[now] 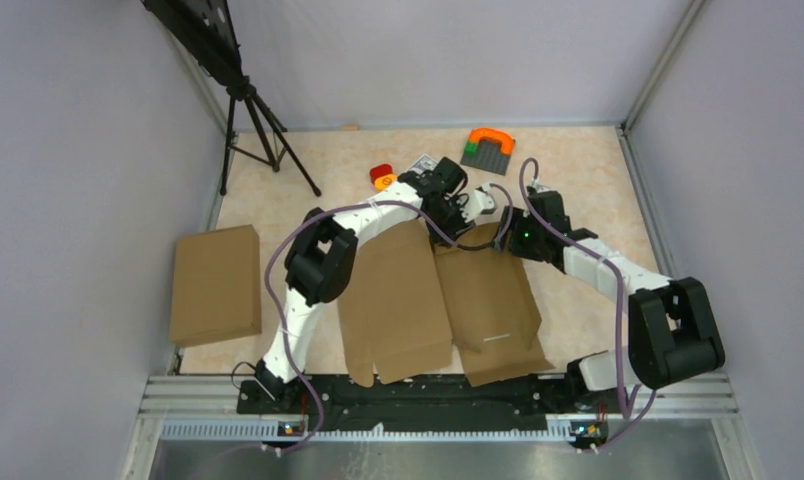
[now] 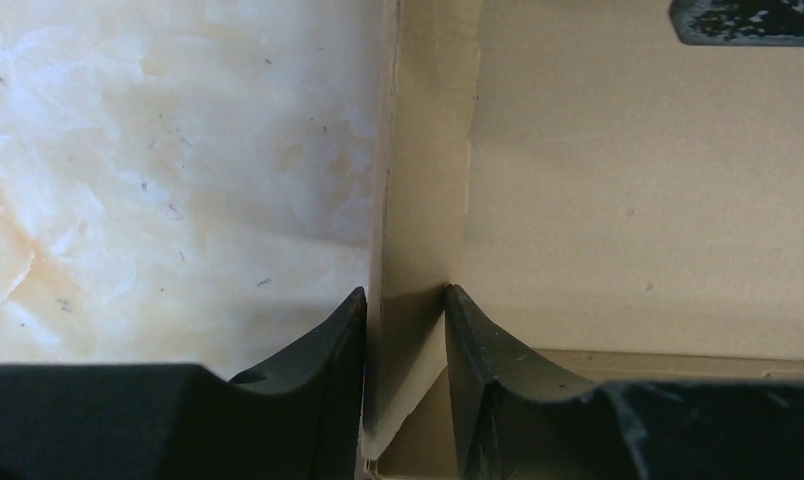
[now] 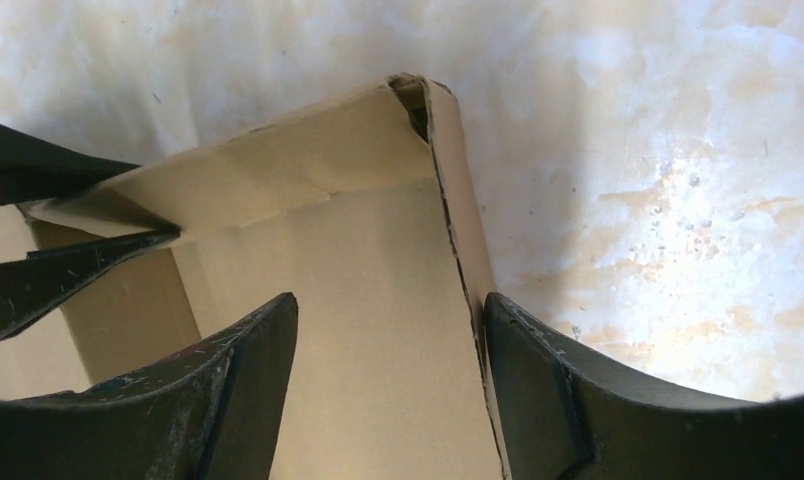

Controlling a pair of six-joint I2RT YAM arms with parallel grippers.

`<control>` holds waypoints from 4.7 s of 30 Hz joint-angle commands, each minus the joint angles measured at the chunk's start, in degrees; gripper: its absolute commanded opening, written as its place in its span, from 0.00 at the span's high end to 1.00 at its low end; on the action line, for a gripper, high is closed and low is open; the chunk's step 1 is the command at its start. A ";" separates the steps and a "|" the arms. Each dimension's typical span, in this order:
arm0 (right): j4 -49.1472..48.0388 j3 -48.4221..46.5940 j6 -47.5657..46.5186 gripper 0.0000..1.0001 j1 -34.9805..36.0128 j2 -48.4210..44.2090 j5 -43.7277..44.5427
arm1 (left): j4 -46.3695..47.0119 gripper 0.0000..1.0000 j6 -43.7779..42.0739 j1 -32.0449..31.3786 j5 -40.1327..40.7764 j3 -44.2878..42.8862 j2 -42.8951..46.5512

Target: Fold the paper box

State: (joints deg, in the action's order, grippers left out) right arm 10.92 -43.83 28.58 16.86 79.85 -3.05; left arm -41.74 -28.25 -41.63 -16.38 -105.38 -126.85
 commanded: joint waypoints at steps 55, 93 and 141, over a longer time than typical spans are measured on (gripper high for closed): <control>-0.60 8.70 -1.50 0.54 -2.68 -3.76 -3.44 | 9.30 0.66 11.63 -6.36 20.75 4.53 -0.46; -0.72 6.88 -2.38 0.48 -2.70 -3.34 -5.14 | 19.47 1.00 10.56 -8.80 27.97 8.93 -1.67; -8.71 -0.28 -8.23 0.19 22.95 -1.56 -14.37 | 6.90 0.93 17.68 2.25 10.41 3.66 -2.15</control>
State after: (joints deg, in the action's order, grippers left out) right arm 10.20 -42.76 18.63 39.07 76.42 -11.81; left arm -30.17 -11.44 -39.13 -3.33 -100.42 -127.11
